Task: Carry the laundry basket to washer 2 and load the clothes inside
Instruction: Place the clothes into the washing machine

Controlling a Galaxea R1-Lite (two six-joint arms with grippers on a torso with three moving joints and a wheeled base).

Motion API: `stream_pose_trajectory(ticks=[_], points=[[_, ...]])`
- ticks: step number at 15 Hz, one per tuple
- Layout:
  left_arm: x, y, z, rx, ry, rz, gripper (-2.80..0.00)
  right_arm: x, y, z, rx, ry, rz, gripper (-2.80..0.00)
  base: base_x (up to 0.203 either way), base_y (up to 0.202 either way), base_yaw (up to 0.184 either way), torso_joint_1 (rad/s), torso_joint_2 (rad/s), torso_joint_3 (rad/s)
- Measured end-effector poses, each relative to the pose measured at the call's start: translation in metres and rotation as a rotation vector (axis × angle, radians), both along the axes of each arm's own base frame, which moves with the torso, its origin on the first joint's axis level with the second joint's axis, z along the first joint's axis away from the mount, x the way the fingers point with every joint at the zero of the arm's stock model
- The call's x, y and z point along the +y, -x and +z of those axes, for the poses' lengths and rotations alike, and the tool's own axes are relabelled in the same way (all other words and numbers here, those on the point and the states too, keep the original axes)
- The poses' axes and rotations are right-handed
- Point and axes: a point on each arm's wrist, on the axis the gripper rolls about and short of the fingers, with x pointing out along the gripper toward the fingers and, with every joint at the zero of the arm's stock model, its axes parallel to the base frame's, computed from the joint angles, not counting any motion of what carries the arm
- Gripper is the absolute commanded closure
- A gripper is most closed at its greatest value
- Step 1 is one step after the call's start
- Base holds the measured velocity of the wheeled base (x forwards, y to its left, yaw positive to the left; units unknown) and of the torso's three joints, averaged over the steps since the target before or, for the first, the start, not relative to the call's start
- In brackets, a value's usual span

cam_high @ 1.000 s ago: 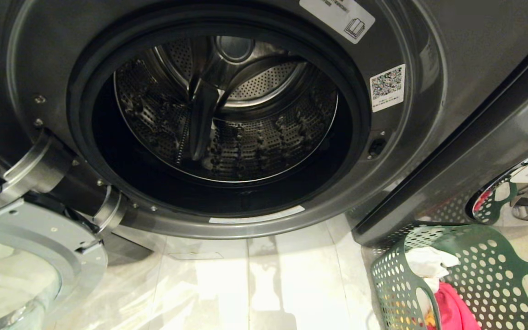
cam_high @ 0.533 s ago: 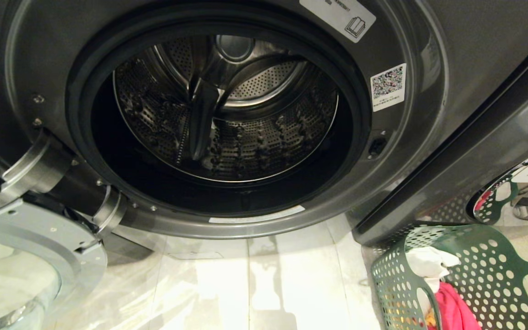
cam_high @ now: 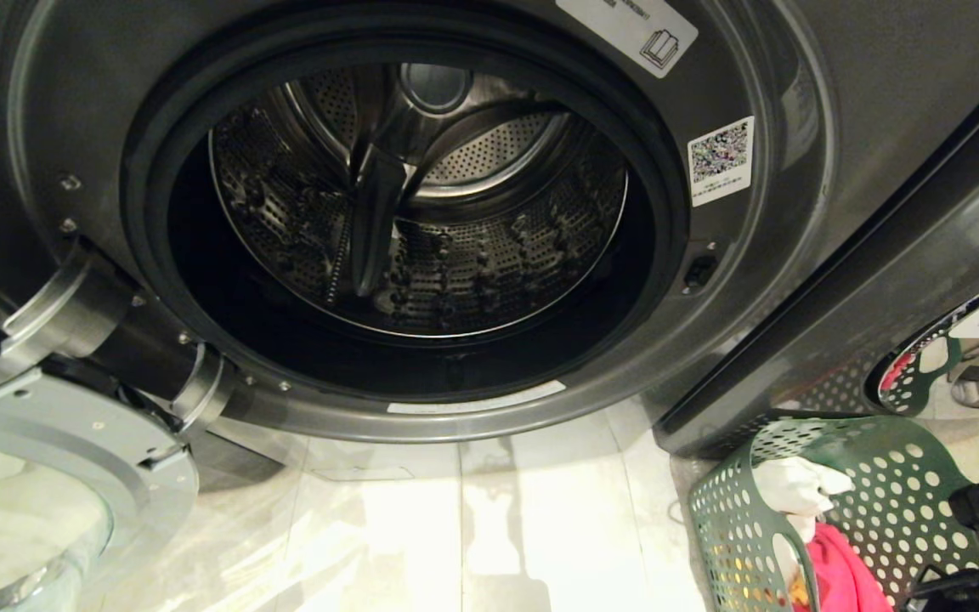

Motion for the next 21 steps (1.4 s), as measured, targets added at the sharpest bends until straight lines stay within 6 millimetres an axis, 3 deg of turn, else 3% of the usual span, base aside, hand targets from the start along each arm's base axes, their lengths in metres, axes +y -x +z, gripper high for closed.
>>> stream_pose_trajectory(ticks=[5,8,13,21], points=[[0.0,0.0,0.0,0.0,0.009,0.001,0.0,-0.02,-0.038,-0.068,0.029,-0.001,0.073,-2.8,0.0,0.0,0.0,0.0,0.0,0.0],[0.0,0.0,0.0,0.0,0.009,0.001,0.0,-0.035,-0.041,-0.107,-0.03,0.044,0.228,-2.8,0.0,0.0,0.0,0.0,0.0,0.0],[0.0,0.0,0.0,0.0,0.006,0.0,0.0,-0.047,-0.051,-0.152,-0.145,0.05,0.509,-2.8,0.0,0.0,0.0,0.0,0.0,0.0],[0.0,0.0,0.0,0.002,0.003,0.0,0.0,-0.057,-0.077,-0.244,-0.14,0.078,0.654,-2.8,0.0,0.0,0.0,0.0,0.0,0.0]])
